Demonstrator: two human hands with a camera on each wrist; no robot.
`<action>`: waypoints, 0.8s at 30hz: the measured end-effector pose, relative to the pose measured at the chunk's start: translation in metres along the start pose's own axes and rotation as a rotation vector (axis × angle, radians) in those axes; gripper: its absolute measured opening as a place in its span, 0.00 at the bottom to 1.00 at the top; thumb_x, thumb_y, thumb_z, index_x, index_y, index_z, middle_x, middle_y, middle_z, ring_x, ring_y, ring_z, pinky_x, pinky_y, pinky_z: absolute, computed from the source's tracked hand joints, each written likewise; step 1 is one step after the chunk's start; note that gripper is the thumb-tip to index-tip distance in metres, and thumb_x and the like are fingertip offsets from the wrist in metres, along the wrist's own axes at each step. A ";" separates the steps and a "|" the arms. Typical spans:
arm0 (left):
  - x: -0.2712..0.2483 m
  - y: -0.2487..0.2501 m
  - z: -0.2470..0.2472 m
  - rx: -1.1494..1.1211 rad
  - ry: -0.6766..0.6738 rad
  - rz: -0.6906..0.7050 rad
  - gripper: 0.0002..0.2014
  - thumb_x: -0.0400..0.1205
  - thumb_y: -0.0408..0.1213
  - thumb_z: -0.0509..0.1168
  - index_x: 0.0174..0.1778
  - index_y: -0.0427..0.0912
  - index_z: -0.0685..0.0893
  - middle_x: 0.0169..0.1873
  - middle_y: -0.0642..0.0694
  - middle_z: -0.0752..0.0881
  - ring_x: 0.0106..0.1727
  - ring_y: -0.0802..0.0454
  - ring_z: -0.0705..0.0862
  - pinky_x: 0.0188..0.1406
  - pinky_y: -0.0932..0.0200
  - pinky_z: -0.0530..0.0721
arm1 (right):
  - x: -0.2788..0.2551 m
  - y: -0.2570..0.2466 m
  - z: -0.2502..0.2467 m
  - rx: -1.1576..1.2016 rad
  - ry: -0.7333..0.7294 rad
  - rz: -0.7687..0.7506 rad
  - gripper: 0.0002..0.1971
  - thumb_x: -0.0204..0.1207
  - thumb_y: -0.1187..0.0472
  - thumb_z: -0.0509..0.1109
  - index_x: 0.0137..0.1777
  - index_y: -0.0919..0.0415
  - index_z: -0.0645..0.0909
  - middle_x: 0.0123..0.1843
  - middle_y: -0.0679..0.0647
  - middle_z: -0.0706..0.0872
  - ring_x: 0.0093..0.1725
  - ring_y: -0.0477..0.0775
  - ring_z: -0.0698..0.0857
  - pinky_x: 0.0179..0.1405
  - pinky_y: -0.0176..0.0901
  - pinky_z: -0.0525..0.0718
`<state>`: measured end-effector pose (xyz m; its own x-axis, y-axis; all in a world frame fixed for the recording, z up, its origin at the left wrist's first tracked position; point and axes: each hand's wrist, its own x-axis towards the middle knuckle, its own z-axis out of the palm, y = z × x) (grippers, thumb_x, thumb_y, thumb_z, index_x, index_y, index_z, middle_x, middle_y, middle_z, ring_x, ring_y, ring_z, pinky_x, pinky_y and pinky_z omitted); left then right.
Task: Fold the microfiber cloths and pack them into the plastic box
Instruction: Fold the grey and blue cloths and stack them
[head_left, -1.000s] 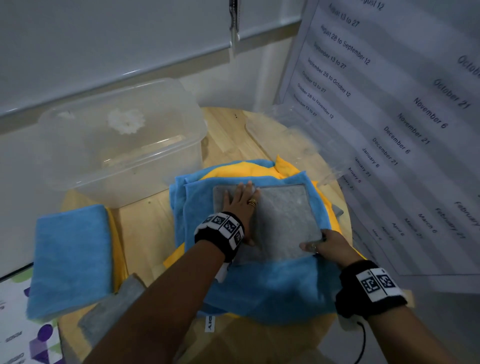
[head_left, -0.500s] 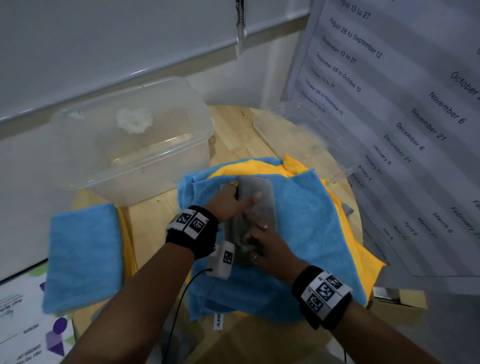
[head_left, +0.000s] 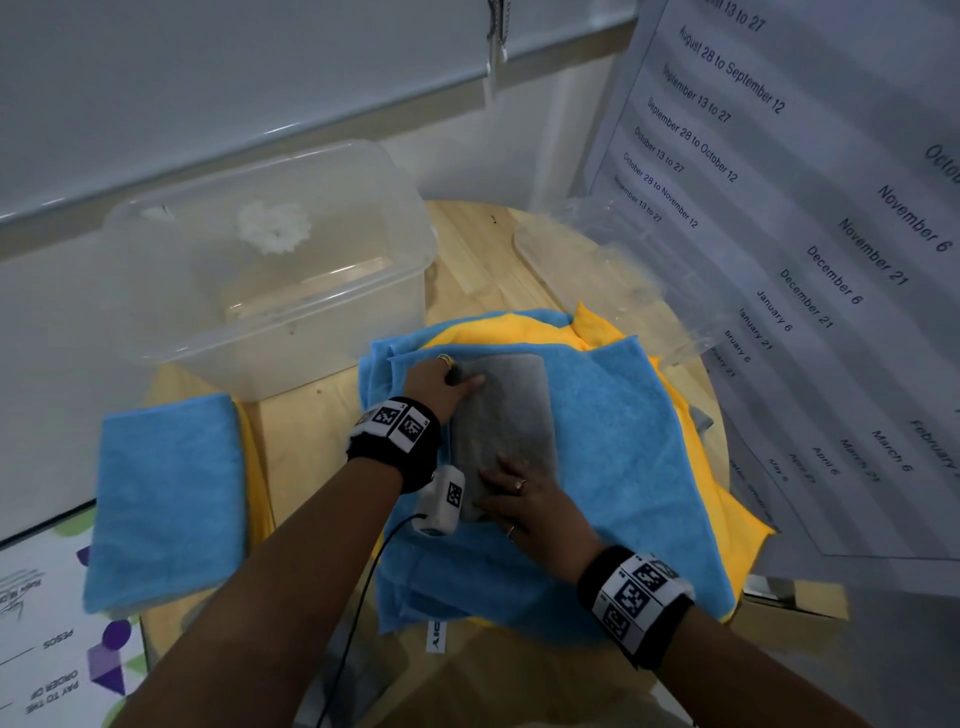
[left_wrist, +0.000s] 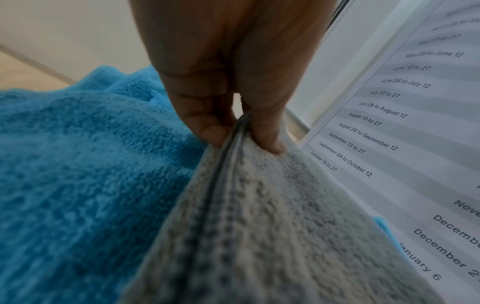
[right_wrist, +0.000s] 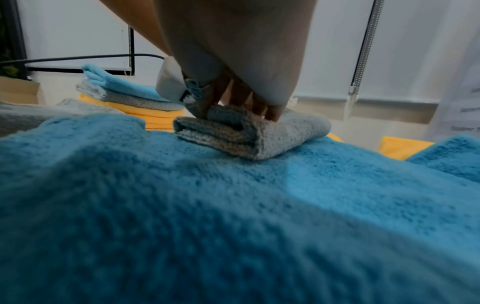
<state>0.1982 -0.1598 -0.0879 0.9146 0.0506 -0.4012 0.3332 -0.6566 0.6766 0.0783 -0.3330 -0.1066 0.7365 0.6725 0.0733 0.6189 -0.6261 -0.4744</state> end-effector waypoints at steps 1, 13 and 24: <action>0.001 0.000 0.000 0.001 0.022 0.001 0.22 0.76 0.46 0.71 0.26 0.46 0.64 0.27 0.52 0.69 0.35 0.52 0.72 0.41 0.57 0.68 | -0.001 0.001 0.000 0.028 0.025 0.013 0.17 0.70 0.57 0.59 0.47 0.51 0.90 0.56 0.53 0.90 0.59 0.64 0.86 0.50 0.52 0.86; 0.014 0.007 -0.006 0.053 -0.053 -0.044 0.31 0.70 0.45 0.77 0.64 0.36 0.73 0.60 0.39 0.80 0.64 0.42 0.79 0.57 0.54 0.75 | -0.008 0.014 -0.007 0.252 0.406 0.435 0.17 0.73 0.49 0.69 0.59 0.54 0.78 0.58 0.56 0.81 0.57 0.53 0.77 0.59 0.37 0.71; -0.039 0.013 -0.039 -0.293 0.115 0.128 0.10 0.82 0.38 0.64 0.55 0.37 0.82 0.45 0.48 0.81 0.44 0.58 0.81 0.43 0.71 0.76 | -0.004 0.028 -0.025 0.902 0.152 0.756 0.25 0.46 0.42 0.79 0.43 0.52 0.82 0.47 0.62 0.87 0.46 0.52 0.84 0.49 0.54 0.83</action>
<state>0.1758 -0.1409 -0.0397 0.9676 0.0771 -0.2405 0.2503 -0.4194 0.8726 0.0993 -0.3625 -0.0983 0.8947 0.1597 -0.4171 -0.3589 -0.2988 -0.8843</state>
